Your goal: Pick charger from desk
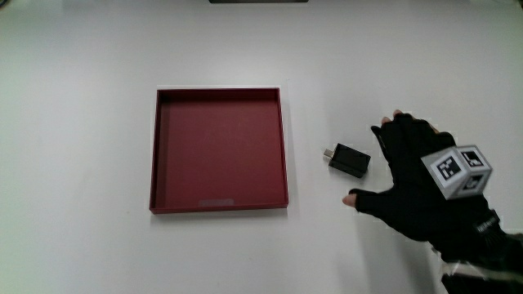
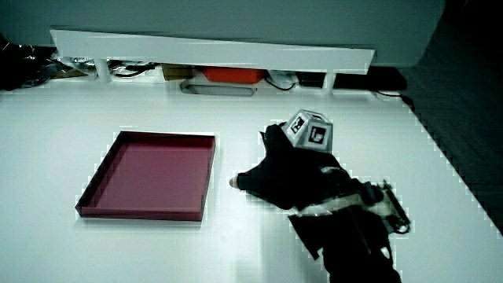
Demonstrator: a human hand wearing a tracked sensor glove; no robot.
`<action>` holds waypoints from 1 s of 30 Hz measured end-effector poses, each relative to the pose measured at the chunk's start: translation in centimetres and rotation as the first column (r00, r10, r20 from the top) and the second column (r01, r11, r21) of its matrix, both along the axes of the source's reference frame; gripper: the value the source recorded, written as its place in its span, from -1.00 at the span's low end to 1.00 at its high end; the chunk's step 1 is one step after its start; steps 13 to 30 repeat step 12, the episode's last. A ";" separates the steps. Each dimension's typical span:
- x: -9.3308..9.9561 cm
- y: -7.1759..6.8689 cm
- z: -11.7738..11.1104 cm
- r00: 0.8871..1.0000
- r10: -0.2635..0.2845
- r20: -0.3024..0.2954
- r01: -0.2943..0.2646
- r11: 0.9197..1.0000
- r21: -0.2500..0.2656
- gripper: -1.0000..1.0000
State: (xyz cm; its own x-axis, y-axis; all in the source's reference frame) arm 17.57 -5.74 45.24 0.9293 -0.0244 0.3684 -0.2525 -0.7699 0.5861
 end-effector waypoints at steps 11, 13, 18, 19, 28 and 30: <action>-7.3 -1.0 -4.1 0.980 -0.137 0.146 0.131 0.990 0.054 1.00; -7.9 -1.0 -4.2 0.977 -0.143 0.155 0.137 0.989 0.052 1.00; -7.9 -1.0 -4.2 0.977 -0.143 0.155 0.137 0.989 0.052 1.00; -7.9 -1.0 -4.2 0.977 -0.143 0.155 0.137 0.989 0.052 1.00; -7.9 -1.0 -4.2 0.977 -0.143 0.155 0.137 0.989 0.052 1.00; -7.9 -1.0 -4.2 0.977 -0.143 0.155 0.137 0.989 0.052 1.00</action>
